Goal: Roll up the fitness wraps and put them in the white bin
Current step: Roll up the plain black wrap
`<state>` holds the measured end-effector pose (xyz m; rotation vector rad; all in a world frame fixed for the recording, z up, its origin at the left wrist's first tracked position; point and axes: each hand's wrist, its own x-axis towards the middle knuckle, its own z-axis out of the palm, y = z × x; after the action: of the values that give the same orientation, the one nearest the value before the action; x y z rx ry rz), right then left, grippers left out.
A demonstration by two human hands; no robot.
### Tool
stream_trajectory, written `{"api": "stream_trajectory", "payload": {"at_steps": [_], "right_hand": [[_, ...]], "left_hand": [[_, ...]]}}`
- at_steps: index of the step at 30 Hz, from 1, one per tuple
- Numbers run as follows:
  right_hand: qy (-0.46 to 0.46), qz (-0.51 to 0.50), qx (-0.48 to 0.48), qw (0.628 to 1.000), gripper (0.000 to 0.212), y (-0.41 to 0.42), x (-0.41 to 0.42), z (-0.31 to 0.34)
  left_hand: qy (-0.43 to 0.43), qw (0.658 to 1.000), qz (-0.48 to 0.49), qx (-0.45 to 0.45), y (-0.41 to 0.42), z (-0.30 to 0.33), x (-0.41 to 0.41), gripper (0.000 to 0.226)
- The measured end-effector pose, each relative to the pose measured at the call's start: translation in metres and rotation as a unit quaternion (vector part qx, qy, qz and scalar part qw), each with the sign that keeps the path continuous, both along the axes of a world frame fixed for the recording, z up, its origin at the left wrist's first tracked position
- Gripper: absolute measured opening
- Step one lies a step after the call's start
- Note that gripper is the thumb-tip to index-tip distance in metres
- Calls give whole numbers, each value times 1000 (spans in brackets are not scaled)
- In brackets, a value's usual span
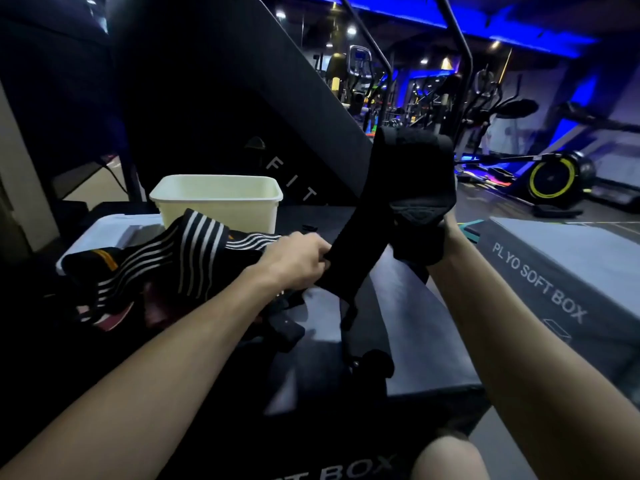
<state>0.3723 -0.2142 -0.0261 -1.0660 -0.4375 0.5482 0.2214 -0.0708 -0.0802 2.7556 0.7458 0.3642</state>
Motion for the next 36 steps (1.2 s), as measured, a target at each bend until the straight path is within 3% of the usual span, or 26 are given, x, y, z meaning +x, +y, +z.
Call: {"api": "stream_trajectory", "payload": {"at_steps": [2, 4, 7, 11, 12, 14, 18, 21, 24, 27, 28, 30, 31, 33, 36], "right_hand": [[22, -16, 44, 999, 34, 1, 5, 1], [-38, 7, 78, 996, 24, -1, 1, 7], [-227, 60, 92, 968, 17, 0, 3, 11], [-389, 186, 33, 902, 29, -2, 15, -1], [-403, 201, 18, 893, 30, -4, 18, -3], [-427, 207, -5, 880, 32, -8, 21, -3], [-522, 178, -46, 833, 24, -10, 21, -4], [-554, 139, -62, 819, 19, -15, 22, -8], [-504, 176, -24, 845, 25, -26, 21, -4], [-497, 217, 0, 840, 28, -33, 26, -2], [-471, 222, 6, 854, 27, -31, 31, -5], [-352, 190, 3, 917, 28, -22, 38, -18], [-292, 154, -17, 944, 23, -14, 42, -26], [-233, 98, -97, 962, 8, 3, 48, -42], [-174, 127, -159, 963, 38, 23, 52, -53]], "left_hand": [[-57, 994, 2, -89, 8, 2, 14, 21], [-152, 957, 6, -245, 12, 6, 30, 34], [-302, 844, 37, -441, 14, 21, 48, 37], [-415, 728, 1, -546, 16, 46, 54, 34], [-436, 726, -17, -531, 17, 50, 54, 29], [-471, 761, -50, -444, 18, 56, 53, 23], [-484, 810, -114, -313, 12, 62, 47, 41], [-490, 812, -144, -281, 6, 69, 41, 43], [-511, 799, -182, -262, 2, 81, 37, 45], [-512, 797, -213, -239, 4, 87, 46, 45], [-504, 803, -213, -238, 5, 83, 52, 46], [-477, 815, -197, -263, 12, 68, 65, 47], [-456, 823, -189, -281, 17, 56, 72, 48], [-403, 843, -181, -307, 23, 29, 82, 51], [-334, 862, -207, -320, 23, -9, 84, 55]]}}
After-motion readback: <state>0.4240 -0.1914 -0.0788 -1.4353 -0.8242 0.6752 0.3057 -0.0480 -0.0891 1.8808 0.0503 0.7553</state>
